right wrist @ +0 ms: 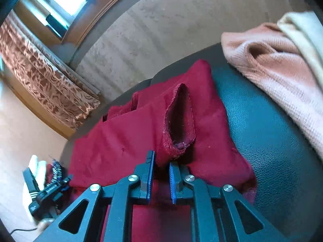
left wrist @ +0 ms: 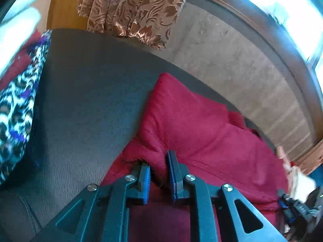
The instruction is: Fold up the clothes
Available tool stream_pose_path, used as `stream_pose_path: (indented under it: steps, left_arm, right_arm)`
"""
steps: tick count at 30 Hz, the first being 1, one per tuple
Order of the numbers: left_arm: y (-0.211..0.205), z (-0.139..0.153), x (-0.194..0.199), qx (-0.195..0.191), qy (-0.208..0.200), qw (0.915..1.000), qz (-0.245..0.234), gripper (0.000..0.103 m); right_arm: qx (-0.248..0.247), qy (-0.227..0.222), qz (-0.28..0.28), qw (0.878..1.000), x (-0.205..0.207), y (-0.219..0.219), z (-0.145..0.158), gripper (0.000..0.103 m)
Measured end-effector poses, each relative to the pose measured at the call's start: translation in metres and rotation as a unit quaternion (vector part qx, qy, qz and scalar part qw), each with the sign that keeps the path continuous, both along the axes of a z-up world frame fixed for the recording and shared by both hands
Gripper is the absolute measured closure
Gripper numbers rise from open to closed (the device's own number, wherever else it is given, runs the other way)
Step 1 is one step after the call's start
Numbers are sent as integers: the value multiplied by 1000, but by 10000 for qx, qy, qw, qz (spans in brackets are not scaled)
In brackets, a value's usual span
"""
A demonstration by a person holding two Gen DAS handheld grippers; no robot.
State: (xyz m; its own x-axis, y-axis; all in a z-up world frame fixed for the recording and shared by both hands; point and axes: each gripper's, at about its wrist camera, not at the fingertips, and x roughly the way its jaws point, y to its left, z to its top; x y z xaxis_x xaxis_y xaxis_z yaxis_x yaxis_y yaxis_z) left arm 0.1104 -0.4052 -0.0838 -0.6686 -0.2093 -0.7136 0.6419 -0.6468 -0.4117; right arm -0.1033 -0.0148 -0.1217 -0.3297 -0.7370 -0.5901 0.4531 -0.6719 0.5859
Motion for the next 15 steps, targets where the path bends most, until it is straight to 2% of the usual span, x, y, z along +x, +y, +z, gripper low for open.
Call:
stream_pose_path:
  steps: [3,4,8,9,15]
  left_arm:
    - [9,4,20,41,20,10000,-62,84]
    - [15,8,23,-52,16,10000,-75,84]
    - [37,20,38,-399,-3,9991,-115,82]
    - [38,19,40,-344,-18,9994,-60,82]
    - [38,14,56,95,-41,9995,308,78]
  right_arm:
    - [-58,10,-108,9999,2,12,4,78]
    - [-10,82,-193,9998,5,15,7,71]
    - [423,701,-448,9956,20,28,30,65]
    - [534,912,-431,9935,25,29,38,64]
    - [1023,1765,489,9777,48,-13,67,55]
